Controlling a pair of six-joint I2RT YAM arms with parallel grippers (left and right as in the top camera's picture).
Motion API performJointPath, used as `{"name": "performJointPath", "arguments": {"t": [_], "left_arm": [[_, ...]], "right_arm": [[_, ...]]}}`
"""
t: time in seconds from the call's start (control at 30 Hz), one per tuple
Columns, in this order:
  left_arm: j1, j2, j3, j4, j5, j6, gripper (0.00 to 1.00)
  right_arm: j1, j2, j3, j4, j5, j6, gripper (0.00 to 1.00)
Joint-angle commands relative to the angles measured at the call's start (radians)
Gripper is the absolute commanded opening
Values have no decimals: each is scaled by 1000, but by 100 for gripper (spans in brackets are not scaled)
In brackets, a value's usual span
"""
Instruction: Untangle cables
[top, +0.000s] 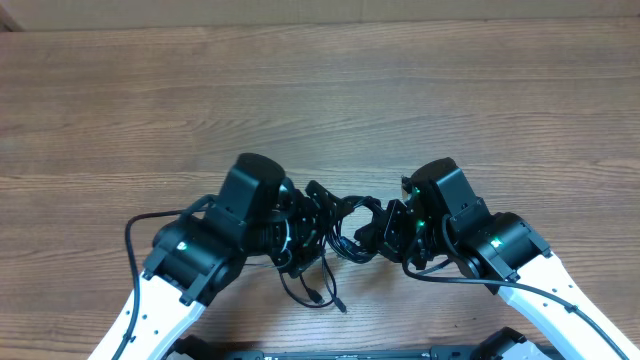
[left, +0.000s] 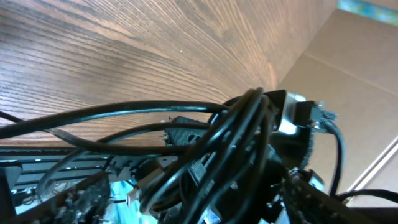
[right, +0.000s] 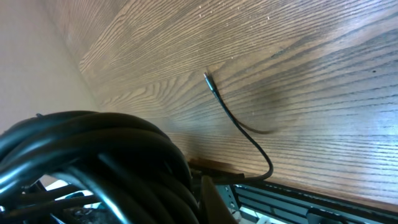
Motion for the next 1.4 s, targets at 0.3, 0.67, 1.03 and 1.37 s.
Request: {"name": "performJointPath", "arguments": {"t": [0.3, 0.67, 1.03, 1.37], "left_arm": [[-71, 105, 5, 45, -9, -25, 50], [-70, 107, 5, 44, -133, 19, 4], [-70, 108, 5, -27, -272, 66, 43], [-70, 108, 5, 6, -234, 66, 43]], "right_arm": [[5, -4, 33, 8, -29, 5, 4], [5, -4, 33, -65, 21, -14, 4], [5, -5, 33, -18, -57, -140, 4], [5, -4, 33, 24, -109, -162, 4]]}}
